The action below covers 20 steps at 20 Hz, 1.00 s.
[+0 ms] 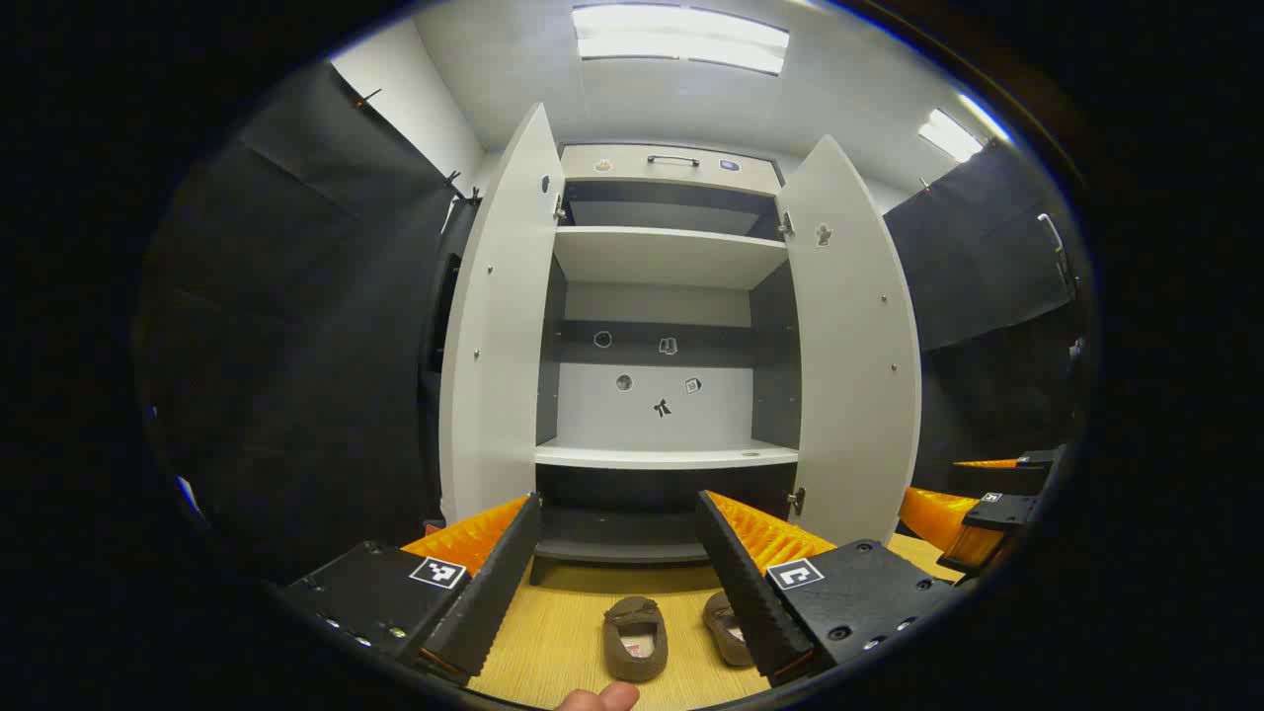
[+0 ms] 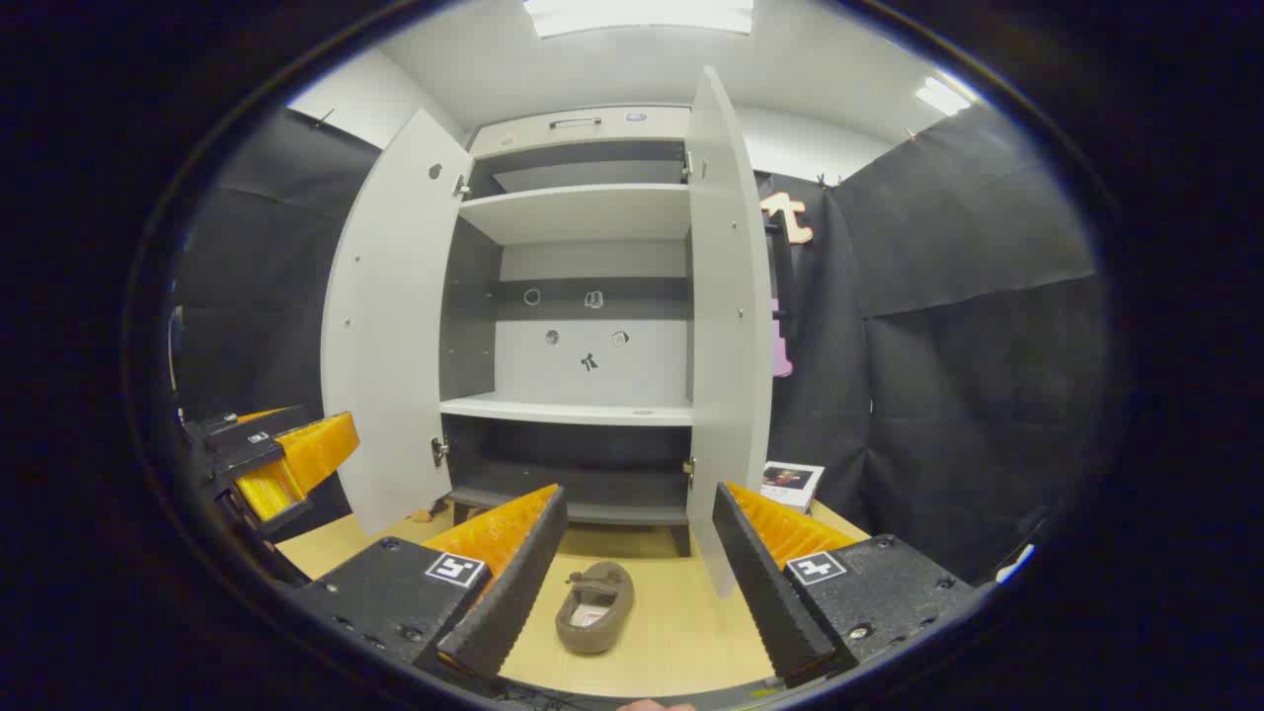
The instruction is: Grab one shoe with the right hand and put it into the shoe cabinet, grab the other shoe with the left hand and put it into the shoe cabinet; then close the right door with the right hand and the left door with the left hand.
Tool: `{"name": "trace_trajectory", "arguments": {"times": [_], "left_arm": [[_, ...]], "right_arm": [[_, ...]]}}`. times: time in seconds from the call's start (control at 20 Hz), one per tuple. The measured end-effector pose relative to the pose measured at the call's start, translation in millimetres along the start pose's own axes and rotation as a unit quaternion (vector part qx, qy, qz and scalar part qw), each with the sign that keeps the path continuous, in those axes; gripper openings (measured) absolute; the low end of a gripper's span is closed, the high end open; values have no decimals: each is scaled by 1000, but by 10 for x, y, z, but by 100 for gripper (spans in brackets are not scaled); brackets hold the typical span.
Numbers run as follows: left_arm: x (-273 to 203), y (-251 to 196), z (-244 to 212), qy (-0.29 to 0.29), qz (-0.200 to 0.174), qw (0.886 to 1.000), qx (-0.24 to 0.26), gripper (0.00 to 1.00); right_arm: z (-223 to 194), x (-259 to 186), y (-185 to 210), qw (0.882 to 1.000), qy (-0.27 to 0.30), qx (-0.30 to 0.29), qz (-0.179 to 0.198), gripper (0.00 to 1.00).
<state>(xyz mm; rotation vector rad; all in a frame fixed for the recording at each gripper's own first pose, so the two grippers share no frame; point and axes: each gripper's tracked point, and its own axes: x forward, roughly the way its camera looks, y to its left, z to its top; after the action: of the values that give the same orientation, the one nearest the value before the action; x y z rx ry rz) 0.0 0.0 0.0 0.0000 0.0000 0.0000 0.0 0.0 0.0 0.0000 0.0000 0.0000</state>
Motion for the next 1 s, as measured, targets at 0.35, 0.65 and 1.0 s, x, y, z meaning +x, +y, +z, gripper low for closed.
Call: {"name": "trace_trajectory", "arguments": {"times": [0.35, 0.65, 1.0], "left_arm": [[23, -4, 78, -9, 3, 1000, 2, 94], [41, 46, 69, -6, 9, 1000, -2, 95], [15, 91, 76, -7, 11, 1000, 1, 95]], "right_arm": [[32, 34, -13, 1000, -1, -2, 4, 96], [-5, 22, 8, 1000, 7, -5, 8, 96], [-120, 118, 81, 1000, 27, -7, 14, 96]]}}
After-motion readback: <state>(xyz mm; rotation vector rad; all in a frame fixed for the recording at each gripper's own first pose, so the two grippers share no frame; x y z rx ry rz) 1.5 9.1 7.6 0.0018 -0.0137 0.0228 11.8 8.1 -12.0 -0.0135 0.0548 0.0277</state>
